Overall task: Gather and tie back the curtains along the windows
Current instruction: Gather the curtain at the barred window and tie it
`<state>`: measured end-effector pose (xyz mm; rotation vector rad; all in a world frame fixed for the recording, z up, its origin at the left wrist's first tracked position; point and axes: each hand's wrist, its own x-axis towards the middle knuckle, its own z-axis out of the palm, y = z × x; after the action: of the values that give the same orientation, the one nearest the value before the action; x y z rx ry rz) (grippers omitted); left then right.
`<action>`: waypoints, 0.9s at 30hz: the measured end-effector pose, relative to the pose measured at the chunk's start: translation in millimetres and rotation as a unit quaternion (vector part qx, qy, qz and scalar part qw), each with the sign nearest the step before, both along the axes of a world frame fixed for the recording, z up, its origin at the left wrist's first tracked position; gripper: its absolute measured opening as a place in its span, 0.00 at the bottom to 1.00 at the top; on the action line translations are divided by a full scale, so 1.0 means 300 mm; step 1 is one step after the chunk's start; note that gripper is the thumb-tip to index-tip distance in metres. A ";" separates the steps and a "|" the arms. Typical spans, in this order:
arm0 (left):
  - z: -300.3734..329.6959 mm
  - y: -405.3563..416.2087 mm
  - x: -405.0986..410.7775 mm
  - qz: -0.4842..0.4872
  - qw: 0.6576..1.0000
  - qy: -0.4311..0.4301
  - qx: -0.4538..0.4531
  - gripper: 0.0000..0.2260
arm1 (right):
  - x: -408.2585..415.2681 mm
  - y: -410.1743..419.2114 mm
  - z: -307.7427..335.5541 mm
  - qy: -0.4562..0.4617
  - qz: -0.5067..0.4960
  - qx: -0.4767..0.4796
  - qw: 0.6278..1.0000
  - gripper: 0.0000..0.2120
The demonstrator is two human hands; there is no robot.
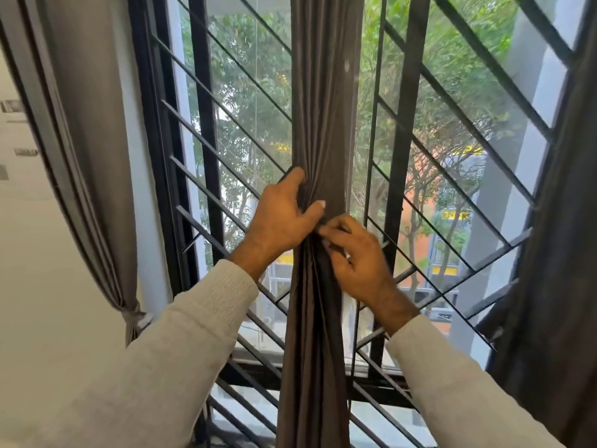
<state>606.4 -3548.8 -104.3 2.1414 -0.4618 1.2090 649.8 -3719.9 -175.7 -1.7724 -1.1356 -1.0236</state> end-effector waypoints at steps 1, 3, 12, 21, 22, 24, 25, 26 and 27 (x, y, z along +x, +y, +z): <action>0.001 0.005 0.003 0.010 1.000 0.010 -0.004 0.14 | 0.014 -0.008 0.011 0.022 -0.001 0.041 0.999 0.14; 0.005 0.013 0.004 0.015 0.999 0.027 -0.017 0.14 | 0.055 -0.014 0.032 0.091 -0.051 0.139 0.985 0.12; 0.010 0.025 -0.011 0.105 0.994 0.024 -0.011 0.11 | 0.058 0.031 -0.001 0.106 -0.124 0.171 0.972 0.04; 0.028 -0.006 0.010 0.044 0.998 0.036 0.009 0.11 | -0.006 0.106 -0.071 -0.031 -0.121 0.018 0.992 0.19; 0.027 0.007 0.017 -0.004 0.998 0.058 -0.022 0.15 | 0.010 0.096 -0.074 -0.015 -0.098 0.003 0.995 0.20; 0.020 0.033 0.022 -0.054 0.994 0.087 -0.045 0.20 | 0.036 0.068 -0.073 0.006 -0.025 -0.029 0.999 0.19; 0.013 0.042 0.026 -0.056 0.994 0.088 -0.041 0.21 | 0.045 0.053 -0.066 0.015 0.014 -0.027 0.999 0.18; 0.008 0.049 0.029 -0.054 0.994 0.084 -0.038 0.22 | 0.050 0.040 -0.054 0.027 0.040 -0.003 0.999 0.17; 0.006 0.054 0.032 -0.059 0.994 0.078 -0.045 0.21 | 0.060 0.029 -0.045 0.045 0.049 0.042 0.997 0.15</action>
<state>616.1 -3532.6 -102.6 2.0815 -0.4490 0.9718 667.7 -3711.1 -189.2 -1.6622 -1.0965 -0.9107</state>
